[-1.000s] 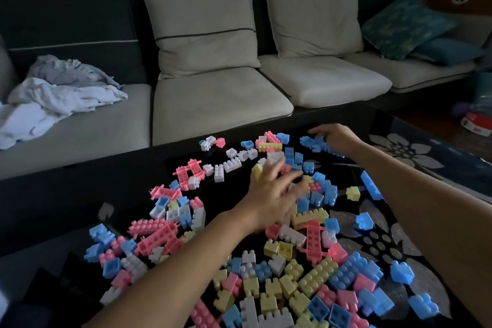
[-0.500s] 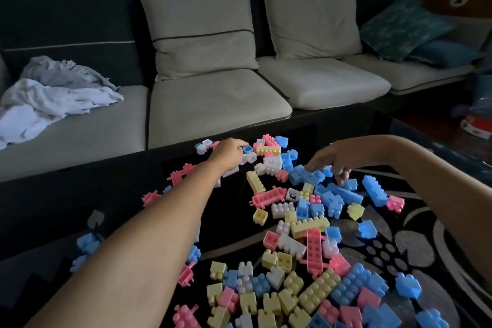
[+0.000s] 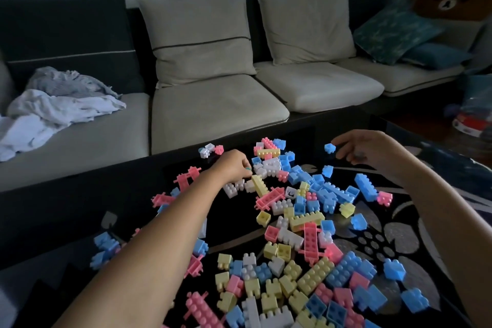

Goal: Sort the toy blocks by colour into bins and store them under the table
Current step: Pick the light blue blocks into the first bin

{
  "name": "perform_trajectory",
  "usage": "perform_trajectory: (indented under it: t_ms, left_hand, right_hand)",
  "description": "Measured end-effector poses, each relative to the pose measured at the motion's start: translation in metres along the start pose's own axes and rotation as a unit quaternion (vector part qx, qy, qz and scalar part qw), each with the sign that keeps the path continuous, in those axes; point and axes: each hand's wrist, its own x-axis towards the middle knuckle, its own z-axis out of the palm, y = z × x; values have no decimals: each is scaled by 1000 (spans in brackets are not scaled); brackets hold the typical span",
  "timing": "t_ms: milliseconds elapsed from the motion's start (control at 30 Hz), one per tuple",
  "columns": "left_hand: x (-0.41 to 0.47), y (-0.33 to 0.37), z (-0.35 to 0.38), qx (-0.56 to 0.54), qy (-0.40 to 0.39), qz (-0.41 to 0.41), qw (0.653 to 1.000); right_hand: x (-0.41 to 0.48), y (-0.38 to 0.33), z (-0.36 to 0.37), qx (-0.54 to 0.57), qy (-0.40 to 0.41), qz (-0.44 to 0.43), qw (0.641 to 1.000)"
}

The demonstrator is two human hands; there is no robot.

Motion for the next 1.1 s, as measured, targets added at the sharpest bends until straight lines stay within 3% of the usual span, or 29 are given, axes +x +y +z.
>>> perform_trajectory:
  t_ms: [100,200,300,333,433,500,567,633,700,767,900,1100]
  left_hand:
    - [-17,-3,-11,-81,94,9,992]
    - [-41,-17,-31,-190,108,-31,975]
    - [-84,-39,-46,-189,92,-58,976]
    - [-98,-47,-49,-168,92,-62,979]
    - [-140,-69,-55,-149,98,-98,979]
    - [-166,-76,-54,-224,94,-129,961]
    - [-191,-75,-48,-396,77,-144,904]
    - [-211,-68,-37,-572,43,-158,804]
    - [-225,-60,-26,-674,7,-182,716]
    - [-234,-51,-17,-724,-35,-197,660]
    - [-244,-38,-13,-788,-84,-183,583]
    - [-239,-47,-15,-824,-86,-183,530]
  right_hand:
    - [-15,3,9,-15,86,5,996]
    - [-19,2,27,-63,114,41,991]
    - [-33,0,57,-290,-3,-41,956]
    - [-41,0,70,-303,-48,-61,950]
    - [-67,1,112,-256,-132,-69,955]
    - [-77,-1,136,-132,-151,-11,980]
    - [-86,-5,154,-26,-160,17,987]
    - [-98,-13,166,-22,-165,-25,986]
    - [-114,-27,176,-38,-163,-94,981]
    - [-130,-38,184,-83,-177,-157,968]
    - [-154,-50,207,-147,-220,-219,939]
    - [-146,-57,228,-167,-274,-195,927]
